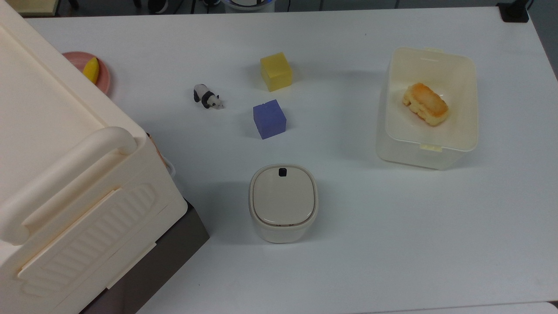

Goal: Slide the drawer open

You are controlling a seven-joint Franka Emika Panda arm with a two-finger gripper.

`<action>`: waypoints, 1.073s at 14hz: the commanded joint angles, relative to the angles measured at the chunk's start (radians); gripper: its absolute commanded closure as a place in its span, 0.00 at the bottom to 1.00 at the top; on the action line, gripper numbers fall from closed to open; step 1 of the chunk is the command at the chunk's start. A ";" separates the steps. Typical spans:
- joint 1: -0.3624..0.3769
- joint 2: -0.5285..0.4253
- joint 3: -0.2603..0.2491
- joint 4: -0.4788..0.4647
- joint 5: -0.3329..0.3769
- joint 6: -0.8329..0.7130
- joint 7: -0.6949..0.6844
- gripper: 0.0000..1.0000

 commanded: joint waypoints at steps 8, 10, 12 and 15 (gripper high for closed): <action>0.011 0.000 -0.003 -0.038 -0.040 0.030 -0.010 0.00; 0.011 0.000 -0.003 -0.038 -0.040 0.030 -0.010 0.00; 0.011 -0.002 -0.003 -0.038 -0.040 0.030 -0.010 0.00; 0.003 -0.003 -0.003 -0.035 -0.040 0.031 -0.010 0.00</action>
